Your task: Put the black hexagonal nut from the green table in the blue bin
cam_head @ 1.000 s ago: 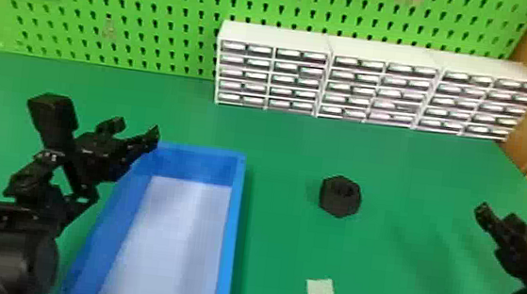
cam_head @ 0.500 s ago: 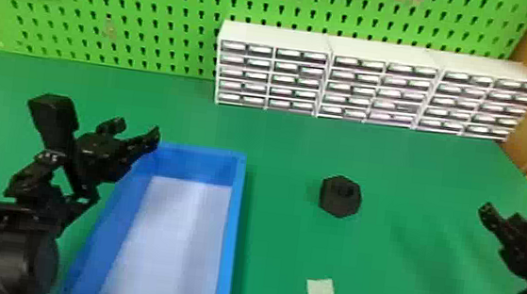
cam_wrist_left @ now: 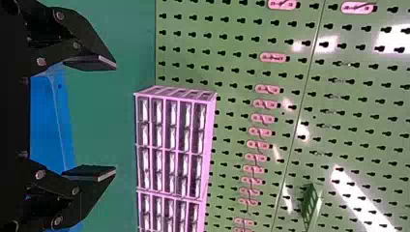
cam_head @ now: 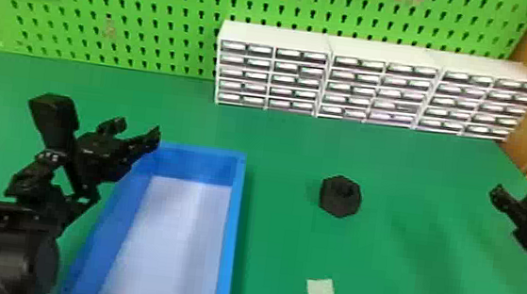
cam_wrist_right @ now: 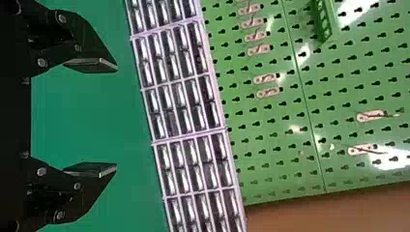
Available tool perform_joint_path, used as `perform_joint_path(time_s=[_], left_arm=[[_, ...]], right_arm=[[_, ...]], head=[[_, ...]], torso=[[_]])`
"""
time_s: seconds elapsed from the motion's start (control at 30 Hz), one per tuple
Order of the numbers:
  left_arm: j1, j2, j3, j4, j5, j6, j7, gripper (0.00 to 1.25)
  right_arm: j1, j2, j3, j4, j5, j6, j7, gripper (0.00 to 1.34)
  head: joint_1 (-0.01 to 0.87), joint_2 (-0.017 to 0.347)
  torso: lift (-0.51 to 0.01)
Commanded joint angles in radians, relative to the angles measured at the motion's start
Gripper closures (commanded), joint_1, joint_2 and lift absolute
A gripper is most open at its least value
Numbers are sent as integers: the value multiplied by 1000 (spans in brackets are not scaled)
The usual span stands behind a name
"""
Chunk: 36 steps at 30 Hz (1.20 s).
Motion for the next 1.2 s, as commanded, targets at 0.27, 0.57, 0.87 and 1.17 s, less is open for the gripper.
perform_joint_path(time_s=[0.27,0.57,0.87,1.17], left_arm=[[-1,0,-2,-2,-1,2,0,479],[2,0,-3,-2,0,3,0,479],[2,0,-6,-2,0,3,0,479],[0,0,-14,-2,-1,3,0,479]], right_arm=[[-157,-68,60,-28,149,256,0,527],[-263,-91,171,-37,238,504,0,527],[-341,-93,289,-40,345,670,0,530],[-389,-96,389,-38,427,806,-1,530]], head=[[691,9],[691,9],[691,9],[691,9]], torso=[[-97],[-97],[-97],[-97]])
